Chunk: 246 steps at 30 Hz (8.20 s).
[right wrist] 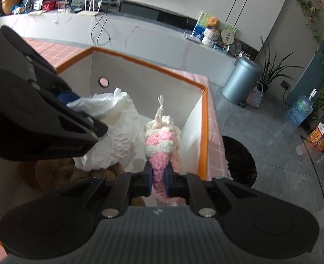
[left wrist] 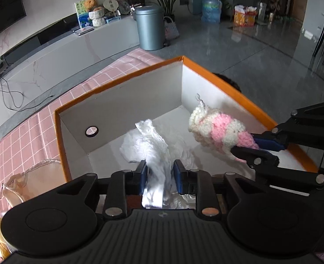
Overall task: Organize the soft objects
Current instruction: 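Carry both items into the orange box and open both grippers, then withdraw both grippers from the box back over the remaining table items, then grasp the white drawstring bag with the right gripper while the left grasps the yellow cloth, then carry the bag and yellow cloth into the orange box and open both grippers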
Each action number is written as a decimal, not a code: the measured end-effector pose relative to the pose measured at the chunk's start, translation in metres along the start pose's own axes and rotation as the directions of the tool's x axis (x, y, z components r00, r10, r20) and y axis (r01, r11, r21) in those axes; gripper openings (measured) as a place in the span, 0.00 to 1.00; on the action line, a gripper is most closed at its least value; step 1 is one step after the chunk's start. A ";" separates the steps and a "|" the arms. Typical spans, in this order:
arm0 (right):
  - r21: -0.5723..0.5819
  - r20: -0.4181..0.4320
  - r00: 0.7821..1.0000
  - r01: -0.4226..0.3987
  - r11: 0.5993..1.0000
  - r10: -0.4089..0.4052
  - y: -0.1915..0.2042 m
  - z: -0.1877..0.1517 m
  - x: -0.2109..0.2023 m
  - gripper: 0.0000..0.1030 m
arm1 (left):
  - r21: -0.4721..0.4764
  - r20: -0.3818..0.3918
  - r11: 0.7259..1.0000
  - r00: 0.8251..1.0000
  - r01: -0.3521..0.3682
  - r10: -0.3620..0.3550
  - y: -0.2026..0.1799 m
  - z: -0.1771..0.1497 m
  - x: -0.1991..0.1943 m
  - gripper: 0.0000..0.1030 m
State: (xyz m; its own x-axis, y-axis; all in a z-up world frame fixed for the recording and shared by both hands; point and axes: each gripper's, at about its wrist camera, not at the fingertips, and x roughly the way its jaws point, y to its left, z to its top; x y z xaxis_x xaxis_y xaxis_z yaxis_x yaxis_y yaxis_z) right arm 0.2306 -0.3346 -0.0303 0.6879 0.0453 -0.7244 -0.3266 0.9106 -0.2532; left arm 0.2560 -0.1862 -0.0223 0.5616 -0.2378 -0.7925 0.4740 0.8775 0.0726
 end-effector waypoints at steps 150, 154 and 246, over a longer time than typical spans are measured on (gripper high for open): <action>0.189 -0.071 0.955 -0.271 0.944 0.288 0.241 0.110 0.104 0.32 | -0.181 0.179 0.968 0.962 -0.176 0.208 0.222 -0.157 -0.036 0.32; 0.223 -0.061 0.953 -0.277 0.935 0.297 0.234 0.110 0.100 0.20 | -0.193 0.184 0.964 0.958 -0.184 0.220 0.220 -0.158 -0.033 0.05; 0.183 0.070 0.997 -0.042 0.982 0.030 0.024 0.035 0.014 0.14 | 0.155 0.281 0.988 0.959 0.000 -0.044 0.038 -0.002 -0.015 0.02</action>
State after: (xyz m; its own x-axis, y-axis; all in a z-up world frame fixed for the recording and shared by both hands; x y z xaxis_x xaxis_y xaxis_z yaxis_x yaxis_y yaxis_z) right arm 0.2555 -0.2979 -0.0244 0.7216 0.1013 -0.6849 -0.2312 0.9677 -0.1005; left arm 0.2639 -0.1484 -0.0089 0.7084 -0.3834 -0.5926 0.5729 0.8027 0.1655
